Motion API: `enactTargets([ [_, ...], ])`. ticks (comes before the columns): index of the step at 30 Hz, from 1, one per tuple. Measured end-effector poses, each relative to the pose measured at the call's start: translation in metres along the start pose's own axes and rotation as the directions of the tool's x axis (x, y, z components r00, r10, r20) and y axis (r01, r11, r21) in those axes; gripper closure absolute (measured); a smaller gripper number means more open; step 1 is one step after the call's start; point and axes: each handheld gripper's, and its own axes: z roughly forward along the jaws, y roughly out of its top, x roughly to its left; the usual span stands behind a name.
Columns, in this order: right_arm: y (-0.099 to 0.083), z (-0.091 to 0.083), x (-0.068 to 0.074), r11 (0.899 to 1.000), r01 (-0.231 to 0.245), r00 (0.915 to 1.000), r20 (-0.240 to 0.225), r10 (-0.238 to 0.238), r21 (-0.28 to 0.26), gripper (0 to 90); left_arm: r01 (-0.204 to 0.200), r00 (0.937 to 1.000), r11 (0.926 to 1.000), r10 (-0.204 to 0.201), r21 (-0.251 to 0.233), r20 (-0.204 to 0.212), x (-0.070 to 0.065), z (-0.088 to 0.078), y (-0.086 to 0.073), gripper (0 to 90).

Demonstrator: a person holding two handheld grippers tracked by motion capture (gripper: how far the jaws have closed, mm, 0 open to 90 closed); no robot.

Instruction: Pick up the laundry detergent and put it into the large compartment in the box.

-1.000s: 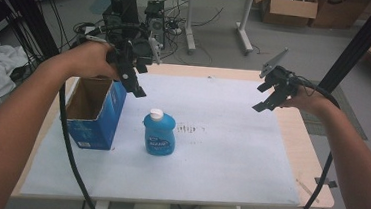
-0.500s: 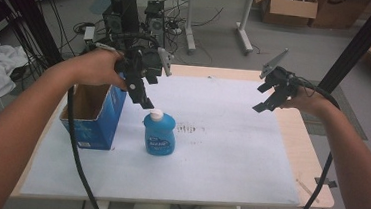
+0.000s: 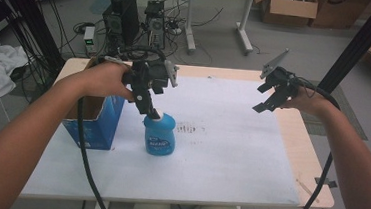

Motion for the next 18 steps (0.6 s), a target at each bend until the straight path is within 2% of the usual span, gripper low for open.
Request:
enactTargets([
  [10, 0.002, 0.002, 0.001, 1.0, 0.007, 1.0, 0.002, -0.007, -0.001, 16.3, 0.008, 0.999, 0.9999, -0.009, 0.008, 0.043, -0.005, 0.024, 0.0, 18.6],
  [16, 0.002, 0.002, 0.001, 1.0, 0.006, 1.0, 0.002, -0.006, 0.0, 16.3, 0.0, 0.9993, 0.9997, -0.001, 0.024, 0.039, -0.005, 0.034, 0.001, 18.5],
  [18, 0.002, 0.002, 0.002, 1.0, 0.006, 1.0, 0.002, -0.006, 0.0, 16.3, 0.012, 0.999, 0.9996, -0.013, 0.026, 0.043, -0.005, 0.038, 0.0, 18.5],
])
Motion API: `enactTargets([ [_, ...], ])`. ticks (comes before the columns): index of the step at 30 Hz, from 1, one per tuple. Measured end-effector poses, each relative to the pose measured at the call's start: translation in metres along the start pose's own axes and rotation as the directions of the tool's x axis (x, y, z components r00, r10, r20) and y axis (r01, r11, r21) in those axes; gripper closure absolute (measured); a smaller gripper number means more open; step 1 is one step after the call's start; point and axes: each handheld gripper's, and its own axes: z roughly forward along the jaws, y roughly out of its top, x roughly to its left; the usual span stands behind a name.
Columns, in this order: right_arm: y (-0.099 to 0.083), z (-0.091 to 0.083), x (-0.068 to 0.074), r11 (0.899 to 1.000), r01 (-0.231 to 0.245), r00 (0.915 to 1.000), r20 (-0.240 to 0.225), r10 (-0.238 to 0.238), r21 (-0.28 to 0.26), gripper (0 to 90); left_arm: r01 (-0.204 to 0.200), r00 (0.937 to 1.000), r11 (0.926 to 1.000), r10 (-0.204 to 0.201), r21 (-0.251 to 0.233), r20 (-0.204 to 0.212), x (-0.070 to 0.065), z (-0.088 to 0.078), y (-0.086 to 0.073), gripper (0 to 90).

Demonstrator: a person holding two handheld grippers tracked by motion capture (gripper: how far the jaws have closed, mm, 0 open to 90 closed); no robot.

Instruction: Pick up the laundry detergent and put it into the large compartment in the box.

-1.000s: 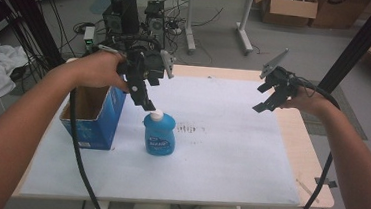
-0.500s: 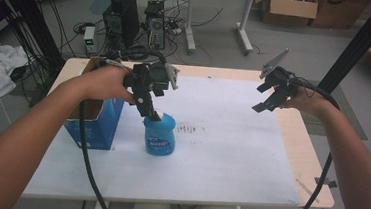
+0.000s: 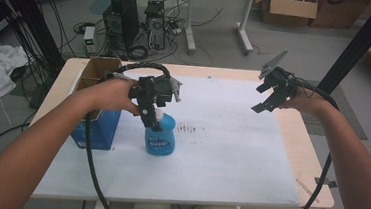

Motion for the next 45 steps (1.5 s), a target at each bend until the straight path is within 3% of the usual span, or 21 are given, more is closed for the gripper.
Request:
enactTargets([
  [8, -0.001, 0.001, 0.0, 1.0, -0.004, 1.0, -0.003, 0.004, -0.005, 16.3, 0.026, 0.9996, 0.9996, -0.026, 0.01, -0.006, 0.005, 0.014, -0.004, 18.5],
  [30, -0.002, 0.003, -0.002, 1.0, -0.008, 0.9999, -0.007, 0.008, -0.008, 16.4, 0.023, 0.9997, 0.9982, -0.023, 0.056, -0.008, 0.009, 0.039, -0.004, 19.2],
  [45, 0.0, 0.003, -0.002, 1.0, -0.005, 1.0, -0.007, 0.005, -0.01, 16.5, 0.022, 0.9997, 0.998, -0.022, 0.059, 0.004, 0.01, 0.039, -0.005, 27.7],
])
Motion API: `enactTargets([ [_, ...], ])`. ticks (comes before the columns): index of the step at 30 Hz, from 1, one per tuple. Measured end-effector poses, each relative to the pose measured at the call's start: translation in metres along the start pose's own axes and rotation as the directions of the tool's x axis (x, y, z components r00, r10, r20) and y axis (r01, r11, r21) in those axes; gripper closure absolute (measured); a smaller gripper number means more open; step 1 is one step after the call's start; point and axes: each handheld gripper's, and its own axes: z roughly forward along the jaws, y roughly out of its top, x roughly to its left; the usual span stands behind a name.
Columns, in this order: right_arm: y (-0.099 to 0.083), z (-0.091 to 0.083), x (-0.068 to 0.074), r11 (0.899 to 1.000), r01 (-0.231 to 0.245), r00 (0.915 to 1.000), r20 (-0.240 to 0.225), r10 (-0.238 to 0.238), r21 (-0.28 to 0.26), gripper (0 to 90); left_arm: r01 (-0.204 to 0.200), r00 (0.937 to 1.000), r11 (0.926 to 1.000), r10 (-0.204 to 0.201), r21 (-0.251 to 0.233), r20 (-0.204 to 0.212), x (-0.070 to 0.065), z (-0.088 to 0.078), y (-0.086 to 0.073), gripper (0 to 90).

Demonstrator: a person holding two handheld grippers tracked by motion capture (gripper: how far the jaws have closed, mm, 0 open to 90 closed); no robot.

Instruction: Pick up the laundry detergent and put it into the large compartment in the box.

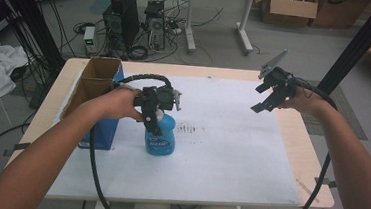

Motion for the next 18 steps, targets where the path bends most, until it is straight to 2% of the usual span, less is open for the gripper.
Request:
enactTargets([
  [5, 0.0002, -0.0002, 0.0001, 1.0, -0.001, 1.0, 0.001, 0.001, -0.001, 16.5, -0.004, 1.0, 1.0, 0.004, -0.005, 0.002, -0.0012, -0.0005, -0.0007, 30.1],
  [6, 0.0002, -0.0002, 0.0002, 1.0, 0.0, 1.0, 0.001, 0.0, 0.0, 16.5, -0.015, 0.9999, 0.9999, 0.015, -0.005, -0.002, -0.0012, -0.0011, -0.0005, 31.9],
  [18, 0.0004, -0.0004, 0.0006, 1.0, 0.0, 1.0, 0.0, 0.0, 0.003, 16.5, -0.012, 0.9999, 0.9999, 0.012, -0.004, 0.001, -0.0017, -0.001, -0.0003, 34.1],
])
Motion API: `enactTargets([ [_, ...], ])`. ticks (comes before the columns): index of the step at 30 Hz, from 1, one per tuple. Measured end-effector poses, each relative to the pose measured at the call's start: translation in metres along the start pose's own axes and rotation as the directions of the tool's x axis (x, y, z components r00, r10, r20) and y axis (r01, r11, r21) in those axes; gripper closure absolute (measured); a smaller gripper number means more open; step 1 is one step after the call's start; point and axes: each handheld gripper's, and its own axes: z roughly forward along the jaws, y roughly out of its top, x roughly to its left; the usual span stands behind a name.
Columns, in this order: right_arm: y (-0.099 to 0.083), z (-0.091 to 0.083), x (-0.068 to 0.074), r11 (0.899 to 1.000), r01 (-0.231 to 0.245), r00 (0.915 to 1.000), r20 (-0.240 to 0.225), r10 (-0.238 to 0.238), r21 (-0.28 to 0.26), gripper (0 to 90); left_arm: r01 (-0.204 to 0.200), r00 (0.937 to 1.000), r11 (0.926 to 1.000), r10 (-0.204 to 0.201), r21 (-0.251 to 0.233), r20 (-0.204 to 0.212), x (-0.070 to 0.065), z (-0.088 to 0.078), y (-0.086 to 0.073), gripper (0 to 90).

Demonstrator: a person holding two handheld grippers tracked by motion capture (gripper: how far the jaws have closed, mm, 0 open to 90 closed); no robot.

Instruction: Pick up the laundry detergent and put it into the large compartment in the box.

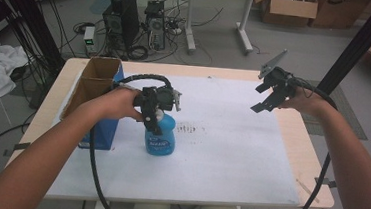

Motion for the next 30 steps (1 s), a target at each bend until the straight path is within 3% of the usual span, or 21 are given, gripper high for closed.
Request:
enactTargets([
  [17, 0.001, 0.002, 0.001, 1.0, 0.003, 1.0, -0.008, -0.003, 0.001, 16.7, -0.012, 0.9995, 0.9999, 0.012, 0.004, -0.028, -0.002, -0.001, 0.0, 37.8],
  [22, 0.001, 0.002, 0.002, 1.0, 0.006, 0.9999, -0.01, -0.006, 0.004, 16.9, 0.002, 0.9994, 0.9999, -0.002, 0.012, -0.033, -0.004, -0.002, 0.001, 38.2],
  [25, 0.001, 0.002, 0.002, 1.0, 0.008, 0.9999, -0.011, -0.008, 0.003, 16.9, 0.014, 0.9987, 0.9999, -0.014, -0.002, -0.048, -0.005, -0.009, 0.002, 38.2],
  [30, 0.001, 0.003, 0.003, 1.0, 0.01, 0.9998, -0.015, -0.01, 0.001, 17.0, 0.064, 0.9941, 0.9975, -0.067, -0.029, -0.086, -0.008, -0.035, 0.004, 38.3],
])
